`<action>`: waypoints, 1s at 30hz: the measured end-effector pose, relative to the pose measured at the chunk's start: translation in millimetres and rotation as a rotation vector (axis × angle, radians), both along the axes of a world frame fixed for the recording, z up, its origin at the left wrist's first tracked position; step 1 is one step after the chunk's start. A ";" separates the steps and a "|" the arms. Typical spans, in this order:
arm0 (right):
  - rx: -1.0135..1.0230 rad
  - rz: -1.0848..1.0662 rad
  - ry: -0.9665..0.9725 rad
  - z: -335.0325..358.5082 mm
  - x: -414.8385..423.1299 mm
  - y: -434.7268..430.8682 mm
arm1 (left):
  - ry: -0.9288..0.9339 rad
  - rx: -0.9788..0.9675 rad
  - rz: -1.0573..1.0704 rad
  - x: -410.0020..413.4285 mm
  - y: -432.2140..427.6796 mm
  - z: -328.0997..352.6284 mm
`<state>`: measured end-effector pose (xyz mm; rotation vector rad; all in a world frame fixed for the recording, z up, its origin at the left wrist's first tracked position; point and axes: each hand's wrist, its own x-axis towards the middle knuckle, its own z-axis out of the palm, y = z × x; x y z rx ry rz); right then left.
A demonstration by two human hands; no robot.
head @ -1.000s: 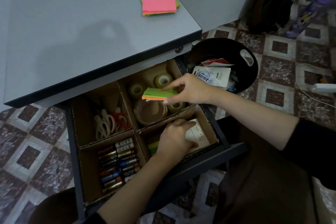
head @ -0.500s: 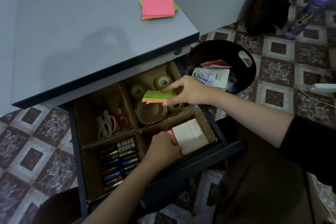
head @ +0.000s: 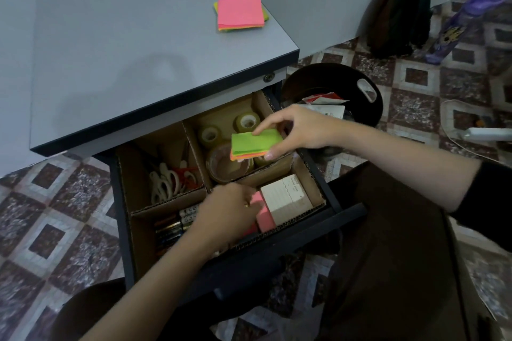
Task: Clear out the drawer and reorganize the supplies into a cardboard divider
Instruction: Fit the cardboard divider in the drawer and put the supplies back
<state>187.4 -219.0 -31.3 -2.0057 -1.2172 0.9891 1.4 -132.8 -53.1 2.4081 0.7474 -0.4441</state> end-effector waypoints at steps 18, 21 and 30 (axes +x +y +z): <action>-0.392 0.651 -0.805 -20.4 -47.6 -13.7 | -0.216 0.463 0.095 -8.5 61.4 -57.7; -0.345 0.663 -0.779 -25.4 -59.5 -10.0 | -0.212 0.455 0.087 -8.3 60.9 -56.9; -0.371 0.679 -0.729 -41.4 -74.0 -0.9 | -0.213 0.431 0.094 -7.9 59.0 -55.3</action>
